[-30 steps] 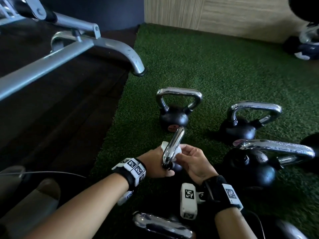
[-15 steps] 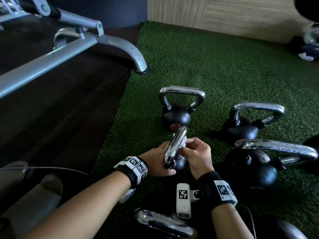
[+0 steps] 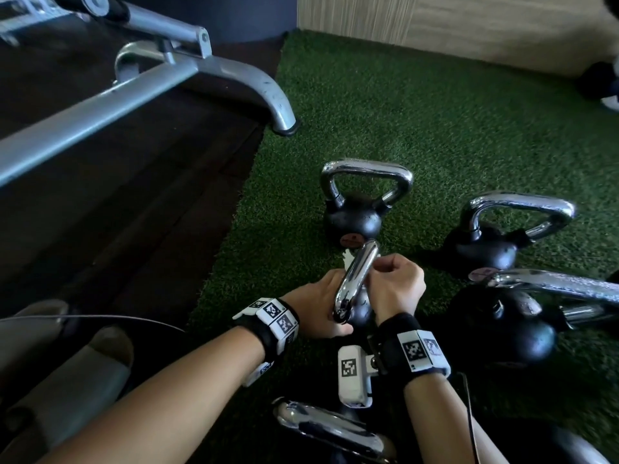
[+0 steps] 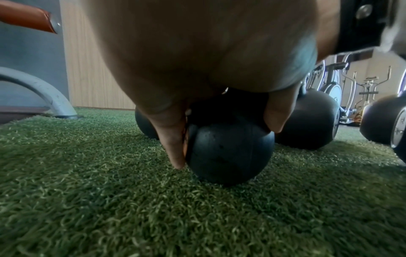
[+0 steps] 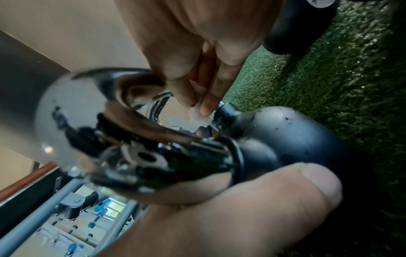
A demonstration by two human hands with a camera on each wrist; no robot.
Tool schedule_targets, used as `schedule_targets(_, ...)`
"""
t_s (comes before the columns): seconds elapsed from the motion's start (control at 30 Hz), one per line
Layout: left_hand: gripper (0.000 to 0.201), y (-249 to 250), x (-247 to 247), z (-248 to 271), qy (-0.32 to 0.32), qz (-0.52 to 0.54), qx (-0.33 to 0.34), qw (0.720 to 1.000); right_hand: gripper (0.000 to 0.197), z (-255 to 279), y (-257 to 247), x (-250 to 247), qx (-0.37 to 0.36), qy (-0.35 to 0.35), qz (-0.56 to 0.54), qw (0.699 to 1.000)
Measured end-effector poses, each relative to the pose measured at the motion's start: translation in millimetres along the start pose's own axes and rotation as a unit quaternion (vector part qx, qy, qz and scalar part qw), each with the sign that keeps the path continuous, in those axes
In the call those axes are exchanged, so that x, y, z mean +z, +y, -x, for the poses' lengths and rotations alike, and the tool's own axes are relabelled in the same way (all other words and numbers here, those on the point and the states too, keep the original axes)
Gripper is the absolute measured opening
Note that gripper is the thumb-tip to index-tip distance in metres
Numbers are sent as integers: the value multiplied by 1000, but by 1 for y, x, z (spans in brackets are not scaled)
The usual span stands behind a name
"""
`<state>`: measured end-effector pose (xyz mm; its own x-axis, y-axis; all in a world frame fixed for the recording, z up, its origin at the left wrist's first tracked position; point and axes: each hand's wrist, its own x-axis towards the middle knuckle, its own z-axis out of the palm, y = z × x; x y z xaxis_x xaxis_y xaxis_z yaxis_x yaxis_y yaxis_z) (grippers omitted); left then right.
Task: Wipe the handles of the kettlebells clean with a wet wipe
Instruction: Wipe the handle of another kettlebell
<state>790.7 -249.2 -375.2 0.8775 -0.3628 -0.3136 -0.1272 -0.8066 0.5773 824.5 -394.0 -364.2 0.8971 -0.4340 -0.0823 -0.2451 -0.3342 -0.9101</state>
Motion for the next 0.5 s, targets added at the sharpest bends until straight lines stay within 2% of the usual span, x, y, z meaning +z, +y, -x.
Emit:
schedule_targets(0.17,95,1,0,2,1,-23,-11,1000,14,-6,10,2,-24,-4,32,999)
schedule_targets(0.27,94,-1,0,3,6,-33,-15,999,13,-7,13,-2,-56,-39,65,996)
schedule_targets(0.37,97,-2,0,6,3,-44,-5,999,12,-13,22,-14,-41,-64,73,994)
schedule_targets(0.43,103,-7,-4,4,-20,-53,1,998,23,-18,33,-21,-18,-31,45,998)
schedule_targets(0.5,118,-15,-6,-3,-58,-60,16,996,28,-24,43,-23,-12,-30,36,999)
